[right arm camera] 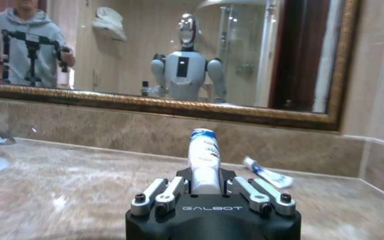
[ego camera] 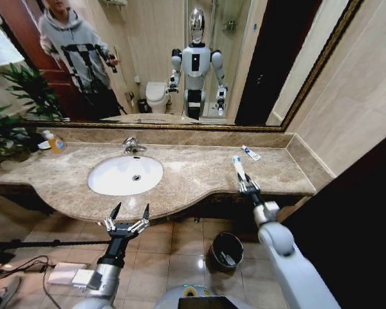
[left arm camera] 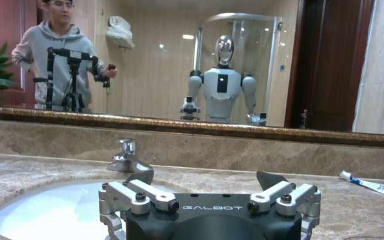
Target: Pick up the trash from the sink and place it in the trash bin.
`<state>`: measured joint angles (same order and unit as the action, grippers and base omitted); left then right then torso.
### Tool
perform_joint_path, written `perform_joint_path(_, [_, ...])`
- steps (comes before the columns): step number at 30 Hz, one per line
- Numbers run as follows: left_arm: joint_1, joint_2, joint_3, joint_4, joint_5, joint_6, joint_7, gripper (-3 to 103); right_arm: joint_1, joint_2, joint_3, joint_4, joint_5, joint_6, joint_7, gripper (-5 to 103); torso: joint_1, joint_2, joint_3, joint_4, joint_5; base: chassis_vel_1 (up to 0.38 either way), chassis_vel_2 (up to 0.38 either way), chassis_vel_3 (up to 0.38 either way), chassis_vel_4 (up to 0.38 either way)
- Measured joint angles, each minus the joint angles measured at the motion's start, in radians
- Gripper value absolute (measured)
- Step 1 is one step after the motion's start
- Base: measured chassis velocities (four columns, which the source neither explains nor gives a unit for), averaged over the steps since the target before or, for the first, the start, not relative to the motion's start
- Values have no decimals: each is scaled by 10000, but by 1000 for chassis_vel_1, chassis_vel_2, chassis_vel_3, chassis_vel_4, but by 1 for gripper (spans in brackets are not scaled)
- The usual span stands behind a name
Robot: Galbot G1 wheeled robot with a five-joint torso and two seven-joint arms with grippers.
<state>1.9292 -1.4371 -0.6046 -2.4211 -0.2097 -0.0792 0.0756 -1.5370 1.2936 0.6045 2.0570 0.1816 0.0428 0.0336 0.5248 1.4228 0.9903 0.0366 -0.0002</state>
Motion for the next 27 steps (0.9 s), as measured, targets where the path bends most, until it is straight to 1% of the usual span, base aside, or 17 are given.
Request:
perform_joint_path(1, [0, -1, 0, 0, 0, 0, -3, 100, -434, 250, 93, 136, -202, 224, -11, 25, 0, 0, 1, 1, 0, 0, 0, 0, 0])
perform_joint_path(2, [0, -1, 0, 0, 0, 0, -3, 100, -434, 250, 93, 136, -202, 224, -11, 25, 0, 0, 1, 1, 0, 0, 0, 0, 0])
perform_joint_path(4, [0, 0, 0, 0, 0, 0, -2, 100, -1231, 768, 279, 232, -668, 706, -74, 25, 0, 0, 1, 1, 0, 0, 0, 0, 0])
perform_joint_path(5, [0, 0, 0, 0, 0, 0, -2, 100, -1231, 768, 279, 232, -668, 706, -74, 25, 0, 0, 1, 1, 0, 0, 0, 0, 0])
perform_joint_path(9, [0, 0, 0, 0, 0, 0, -2, 100, -2259, 1562, 536, 6, -1147, 1510, -269, 25, 1, 0, 1, 1, 1, 0, 0, 0, 0])
perform_joint_path(10, [0, 0, 0, 0, 0, 0, -2, 100, -2259, 1562, 536, 6, -1147, 1510, -269, 25, 1, 0, 1, 1, 1, 0, 0, 0, 0])
perform_joint_path(12, [0, -1, 0, 0, 0, 0, -2, 100, -2595, 1740, 649, -316, -1178, 1861, -384, 25, 1, 0, 2, 1, 0, 0, 0, 0, 0])
perform_joint_path(13, [0, -1, 0, 0, 0, 0, -2, 100, -2595, 1740, 649, -316, -1178, 1861, -384, 25, 1, 0, 2, 1, 0, 0, 0, 0, 0])
perform_joint_path(15, [0, -1, 0, 0, 0, 0, -3, 100, -2747, 1761, 718, -768, -1167, 2174, -486, 25, 2, 0, 2, 2, 1, 0, 0, 0, 0])
perform_joint_path(17, [0, -1, 0, 0, 0, 0, -2, 100, -2754, 1750, 729, -961, -1163, 2270, -513, 25, 2, 0, 2, 1, 1, 0, 0, 0, 0])
perform_joint_path(19, [0, -1, 0, 0, 0, 0, -2, 100, -2681, 1678, 738, -1766, -1162, 2541, -601, 25, 2, 0, 2, 2, 3, 0, 0, 0, 0])
perform_joint_path(20, [0, -1, 0, 0, 0, 0, -2, 100, -2681, 1678, 738, -1766, -1162, 2541, -601, 25, 2, 0, 2, 2, 3, 0, 0, 0, 0])
perform_joint_path(21, [-1, -1, 0, 0, 0, 0, -2, 100, -2624, 1647, 728, -2131, -1164, 2648, -638, 25, 2, -1, 2, 2, 2, 0, 0, 0, 0])
perform_joint_path(24, [0, 0, 0, 0, 1, 0, -2, 100, -2319, 1500, 629, -3567, -1347, 2998, -883, 25, 2, -1, 2, 3, 4, 0, 0, 0, 0])
perform_joint_path(25, [0, 0, 0, 0, 1, 0, -2, 100, -2319, 1500, 629, -3567, -1347, 2998, -883, 25, 2, -1, 2, 3, 4, 0, 0, 0, 0])
perform_joint_path(27, [0, 0, 0, 0, 0, 0, -2, 100, -2091, 1396, 625, -4314, -1574, 2941, -1161, 25, 2, -1, 3, 1, 1, 0, 0, 0, 0])
